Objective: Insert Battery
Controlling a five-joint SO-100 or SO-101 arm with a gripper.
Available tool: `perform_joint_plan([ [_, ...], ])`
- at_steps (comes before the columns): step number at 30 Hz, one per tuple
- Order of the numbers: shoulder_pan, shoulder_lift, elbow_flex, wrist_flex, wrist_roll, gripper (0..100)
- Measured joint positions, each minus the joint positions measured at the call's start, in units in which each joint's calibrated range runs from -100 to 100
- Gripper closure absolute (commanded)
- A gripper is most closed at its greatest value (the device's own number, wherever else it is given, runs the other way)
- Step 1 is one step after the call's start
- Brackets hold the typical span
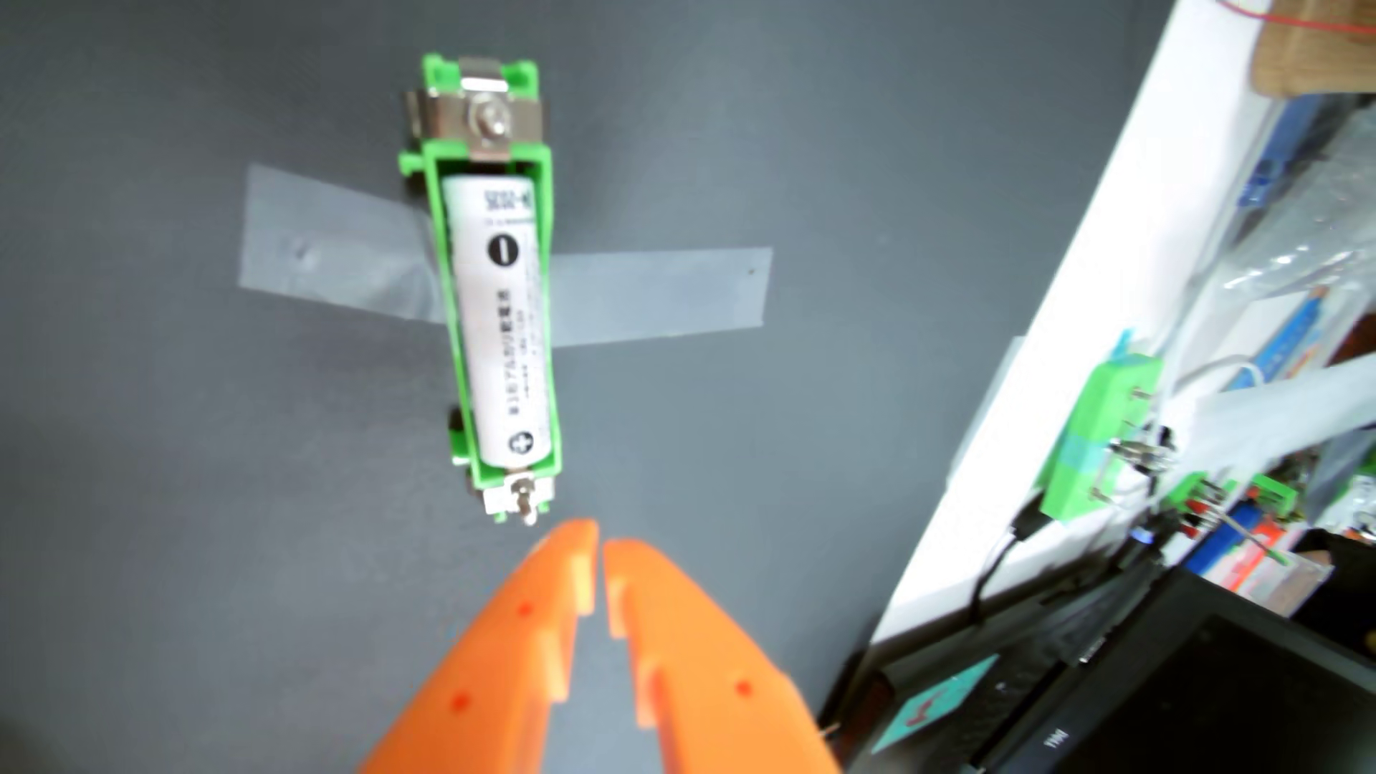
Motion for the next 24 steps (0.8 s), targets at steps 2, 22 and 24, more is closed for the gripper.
perform_joint_plan([
  [2,-0.98,-4.08,0.81,1.0,0.0,99],
  [22,8.93,-12.56,16.73,1.42,3.37,99],
  [24,10.32,-12.56,16.64,1.42,4.29,99],
])
